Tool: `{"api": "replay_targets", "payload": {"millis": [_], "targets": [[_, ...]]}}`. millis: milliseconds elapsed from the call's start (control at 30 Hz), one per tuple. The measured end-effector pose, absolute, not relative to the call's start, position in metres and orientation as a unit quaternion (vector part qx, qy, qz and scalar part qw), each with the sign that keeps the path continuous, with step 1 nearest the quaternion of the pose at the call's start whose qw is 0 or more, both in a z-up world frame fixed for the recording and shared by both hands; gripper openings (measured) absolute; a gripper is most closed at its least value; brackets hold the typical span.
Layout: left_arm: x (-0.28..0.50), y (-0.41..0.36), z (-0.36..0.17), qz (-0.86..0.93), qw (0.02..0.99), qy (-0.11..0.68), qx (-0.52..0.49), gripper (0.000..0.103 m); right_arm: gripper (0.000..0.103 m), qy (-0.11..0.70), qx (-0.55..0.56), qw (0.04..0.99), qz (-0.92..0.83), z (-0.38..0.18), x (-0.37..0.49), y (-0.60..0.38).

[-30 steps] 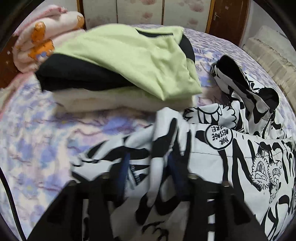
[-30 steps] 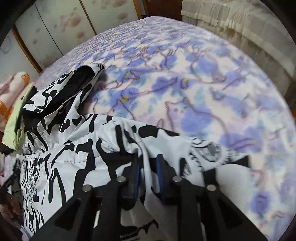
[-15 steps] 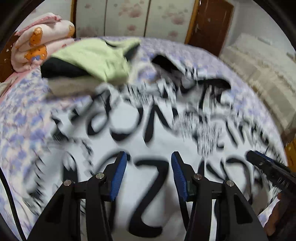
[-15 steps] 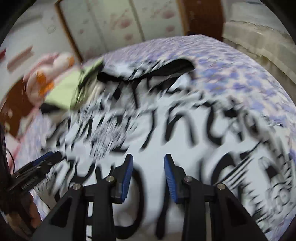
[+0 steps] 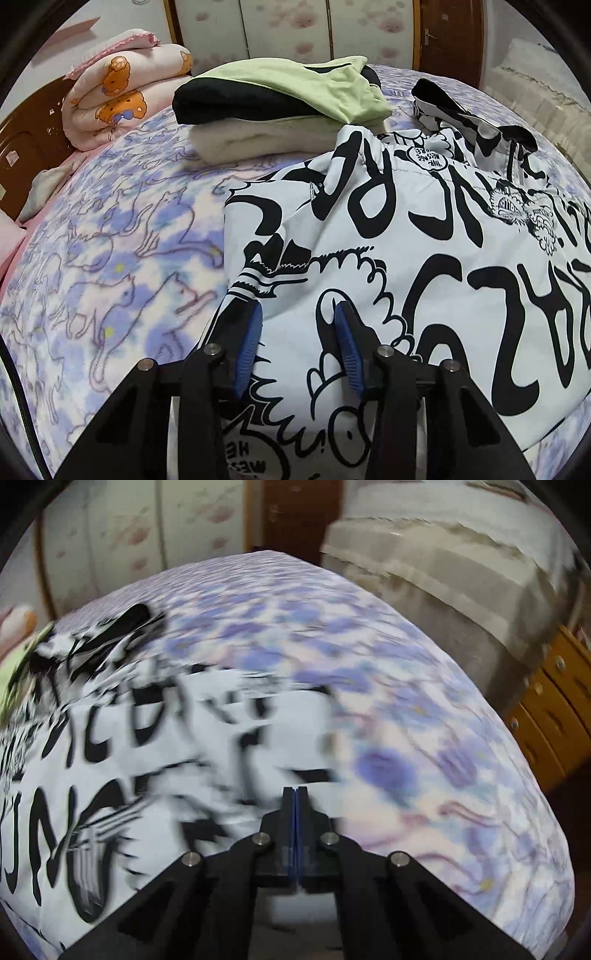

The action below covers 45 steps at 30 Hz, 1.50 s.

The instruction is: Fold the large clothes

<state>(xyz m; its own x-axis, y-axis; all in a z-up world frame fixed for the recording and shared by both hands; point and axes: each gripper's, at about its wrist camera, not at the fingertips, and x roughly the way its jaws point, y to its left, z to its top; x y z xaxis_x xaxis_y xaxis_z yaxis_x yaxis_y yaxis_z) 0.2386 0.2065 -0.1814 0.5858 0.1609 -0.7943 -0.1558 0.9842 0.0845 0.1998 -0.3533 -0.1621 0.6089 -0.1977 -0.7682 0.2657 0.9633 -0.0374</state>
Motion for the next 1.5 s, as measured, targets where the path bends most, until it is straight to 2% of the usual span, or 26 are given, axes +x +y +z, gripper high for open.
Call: {"api": "replay_targets", "payload": {"millis": [133,433,533,600,667,1133,1300,1500], "targets": [[0.239,0.201,-0.184,0.104,0.888,0.449,0.003,0.041,0.003,0.458,0.07,0.872,-0.157,-0.179,0.2,-0.38],[0.241,0.205,-0.173,0.098,0.878,0.469,-0.025,0.042,0.003,0.441,0.08,0.881,-0.148,-0.156,0.199,-0.37],[0.235,0.205,-0.167,0.092,0.875,0.475,-0.028,0.05,0.003,0.44,0.104,0.881,-0.139,-0.148,0.192,-0.368],[0.231,0.204,-0.162,0.09,0.875,0.475,-0.028,0.06,0.003,0.439,0.117,0.881,-0.132,-0.141,0.183,-0.367],[0.225,0.202,-0.154,0.088,0.876,0.474,-0.028,0.063,0.003,0.436,0.115,0.884,-0.123,-0.133,0.18,-0.36],[0.174,0.179,-0.091,0.061,0.886,0.458,-0.034,0.065,0.003,0.416,0.082,0.906,-0.021,-0.061,0.135,-0.286],[0.151,0.164,-0.067,0.056,0.892,0.448,-0.031,0.072,0.003,0.407,0.061,0.911,0.019,-0.042,0.112,-0.254],[0.135,0.147,-0.048,0.038,0.895,0.444,-0.032,0.073,0.003,0.4,0.057,0.913,0.058,-0.031,0.09,-0.231]]}}
